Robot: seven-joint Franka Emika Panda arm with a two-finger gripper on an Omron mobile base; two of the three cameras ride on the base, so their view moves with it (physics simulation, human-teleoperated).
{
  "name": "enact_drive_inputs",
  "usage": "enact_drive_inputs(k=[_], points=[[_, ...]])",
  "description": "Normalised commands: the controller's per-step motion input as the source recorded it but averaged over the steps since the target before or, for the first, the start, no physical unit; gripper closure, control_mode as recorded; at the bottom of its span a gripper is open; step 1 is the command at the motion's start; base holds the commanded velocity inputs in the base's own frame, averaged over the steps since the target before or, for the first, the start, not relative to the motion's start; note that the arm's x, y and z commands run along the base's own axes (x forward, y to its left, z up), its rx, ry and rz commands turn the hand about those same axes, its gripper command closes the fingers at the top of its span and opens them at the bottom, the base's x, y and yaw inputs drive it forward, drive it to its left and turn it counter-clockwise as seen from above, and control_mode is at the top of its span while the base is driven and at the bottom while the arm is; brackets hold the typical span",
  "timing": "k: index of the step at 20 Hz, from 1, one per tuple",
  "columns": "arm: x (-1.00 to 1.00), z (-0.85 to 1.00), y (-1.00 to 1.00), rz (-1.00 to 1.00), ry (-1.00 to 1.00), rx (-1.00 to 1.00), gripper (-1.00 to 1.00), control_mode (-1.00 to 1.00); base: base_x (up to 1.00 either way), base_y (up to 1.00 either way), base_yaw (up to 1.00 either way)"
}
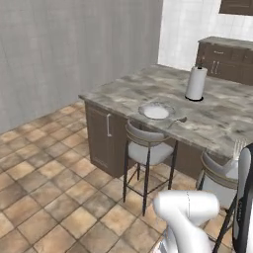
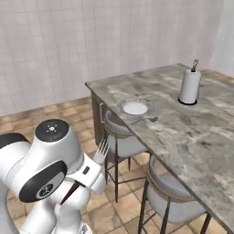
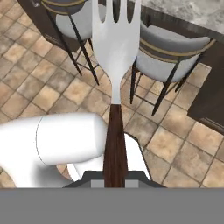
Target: Take the fork and place it on the left side of the plate. Then take the spoon and place it on the right side of the plate. Make sure they're directly next to the plate.
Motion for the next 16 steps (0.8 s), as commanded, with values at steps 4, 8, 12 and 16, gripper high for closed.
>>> enact_drive_inputs(k=[4,8,12,16], points=[[0.0,0.0,0.0,0.0,0.0,0.0,1.0,1.0,0.64,0.59,-0.48],[0.0,0.0,0.0,0.0,0.0,0.0,1.0,1.0,0.46,0.73,-0.43],[0.0,0.0,0.0,0.0,0.0,0.0,1.0,1.0,0.38,0.81,-0.39],[0.0,0.0,0.0,0.0,0.0,0.0,1.0,1.0,0.41,0.82,-0.39]])
